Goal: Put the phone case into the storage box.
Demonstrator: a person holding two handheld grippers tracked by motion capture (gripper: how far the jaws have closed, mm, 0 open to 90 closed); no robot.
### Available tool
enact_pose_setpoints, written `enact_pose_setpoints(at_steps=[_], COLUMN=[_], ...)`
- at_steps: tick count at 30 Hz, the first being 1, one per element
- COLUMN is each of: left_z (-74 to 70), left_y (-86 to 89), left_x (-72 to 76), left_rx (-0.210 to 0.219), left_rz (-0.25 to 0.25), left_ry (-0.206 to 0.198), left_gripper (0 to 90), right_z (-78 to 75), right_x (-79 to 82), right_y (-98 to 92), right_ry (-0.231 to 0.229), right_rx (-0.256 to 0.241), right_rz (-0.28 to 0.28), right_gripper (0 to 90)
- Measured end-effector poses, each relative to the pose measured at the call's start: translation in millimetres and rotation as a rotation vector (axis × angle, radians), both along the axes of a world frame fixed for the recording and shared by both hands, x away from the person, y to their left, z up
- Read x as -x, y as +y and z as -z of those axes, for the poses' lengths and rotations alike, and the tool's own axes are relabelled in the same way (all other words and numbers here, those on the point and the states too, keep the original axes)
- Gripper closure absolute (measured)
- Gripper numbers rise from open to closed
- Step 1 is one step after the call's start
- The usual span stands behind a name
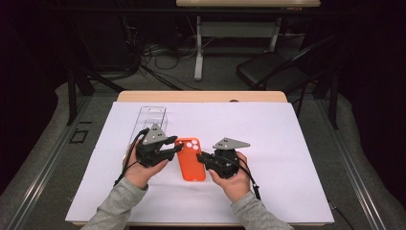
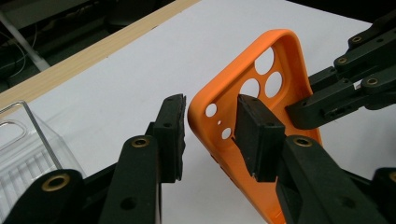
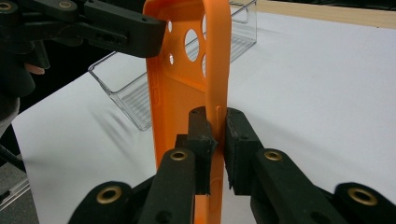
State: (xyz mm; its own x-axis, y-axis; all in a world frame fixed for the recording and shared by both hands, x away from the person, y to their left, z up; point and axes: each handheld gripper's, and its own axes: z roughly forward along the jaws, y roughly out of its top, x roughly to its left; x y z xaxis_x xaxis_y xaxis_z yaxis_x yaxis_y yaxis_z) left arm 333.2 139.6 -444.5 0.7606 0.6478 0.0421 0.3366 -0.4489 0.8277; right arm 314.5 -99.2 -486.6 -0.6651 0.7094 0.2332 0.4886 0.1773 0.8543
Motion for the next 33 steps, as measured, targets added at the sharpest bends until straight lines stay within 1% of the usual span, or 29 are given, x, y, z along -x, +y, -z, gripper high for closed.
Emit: enact_pose_setpoints(at_steps=[4,17,23,33], left_z=[-0.1,0.8,0.4,-0.2], left_y=[0.1,1.6,2.7,3.2], left_x=[0.2,-1.0,-1.0,-0.4], left_rx=[-0.006,-0.026,-0.022,-0.020], left_rz=[0.000,-0.009,-0.011,-0.018], left_ry=[0.007,0.011,0.015,0.011], left_gripper=[67.3,74.6,76.6,78.9], right_z=[0.3,1.1,1.6,1.8], right_x=[-0.1,0.4,0.7,1.0], right_y=[0.1,0.2,1.0,1.3], right_ry=[-0.001,0.006,0.008,0.005], right_rx=[-0.002,0.001,0.002,0.002], right_rz=[0.001,-0.007,-0.011,-0.012], right_gripper=[82.2,82.2,82.2,82.2])
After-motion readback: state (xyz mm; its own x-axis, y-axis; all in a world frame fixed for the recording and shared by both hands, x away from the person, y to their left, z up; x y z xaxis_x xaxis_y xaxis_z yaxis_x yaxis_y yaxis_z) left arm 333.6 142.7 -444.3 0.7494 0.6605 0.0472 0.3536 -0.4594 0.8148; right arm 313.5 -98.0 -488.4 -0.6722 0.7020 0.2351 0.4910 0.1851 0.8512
